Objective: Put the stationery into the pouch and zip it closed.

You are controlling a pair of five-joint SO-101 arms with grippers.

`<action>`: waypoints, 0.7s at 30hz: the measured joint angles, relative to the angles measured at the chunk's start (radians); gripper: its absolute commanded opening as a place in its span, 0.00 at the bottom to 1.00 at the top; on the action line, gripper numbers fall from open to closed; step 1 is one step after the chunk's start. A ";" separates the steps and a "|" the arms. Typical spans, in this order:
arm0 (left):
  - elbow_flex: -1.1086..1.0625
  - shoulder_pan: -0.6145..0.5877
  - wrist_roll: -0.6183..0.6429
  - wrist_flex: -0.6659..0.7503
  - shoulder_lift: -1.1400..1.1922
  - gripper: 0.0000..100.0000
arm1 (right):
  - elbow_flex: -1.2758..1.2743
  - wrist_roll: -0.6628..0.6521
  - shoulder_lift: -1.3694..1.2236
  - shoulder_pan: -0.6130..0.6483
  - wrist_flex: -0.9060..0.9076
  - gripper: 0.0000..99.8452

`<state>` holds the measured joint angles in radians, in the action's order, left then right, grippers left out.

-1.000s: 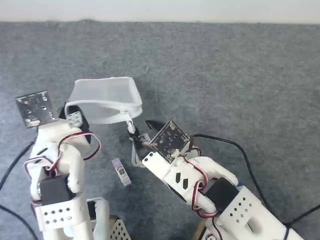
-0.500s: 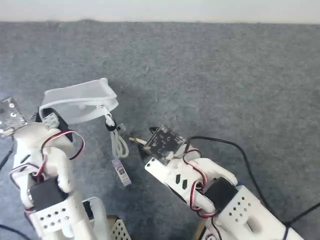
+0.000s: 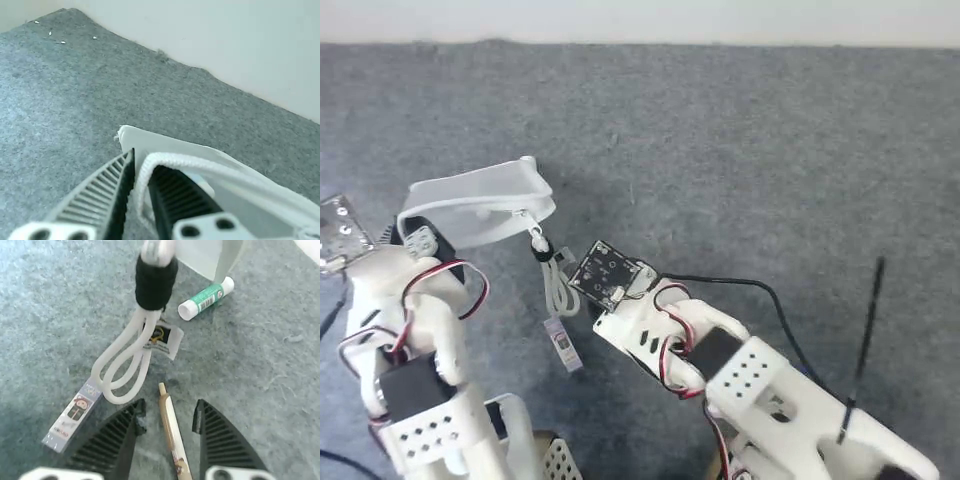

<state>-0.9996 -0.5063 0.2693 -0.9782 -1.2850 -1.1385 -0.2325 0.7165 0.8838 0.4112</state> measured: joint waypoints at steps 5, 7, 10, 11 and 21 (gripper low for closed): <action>0.023 -0.064 0.011 0.000 0.000 0.01 | 0.008 0.000 -0.115 0.000 -0.023 0.15; 0.035 -0.094 0.012 -0.009 0.000 0.01 | 0.026 0.000 -0.167 0.000 -0.023 0.15; 0.038 -0.098 0.026 -0.012 0.000 0.01 | 0.060 0.000 -0.244 -0.002 -0.029 0.15; 0.038 -0.100 0.029 -0.012 0.000 0.01 | 0.074 0.000 -0.269 -0.008 -0.032 0.15; 0.038 -0.103 0.032 -0.012 0.000 0.01 | 0.212 -0.061 -0.480 -0.071 -0.032 0.15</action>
<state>-0.9613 -0.6091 0.3015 -0.9904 -1.2850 -0.9268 -0.2938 0.2363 0.8132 0.3790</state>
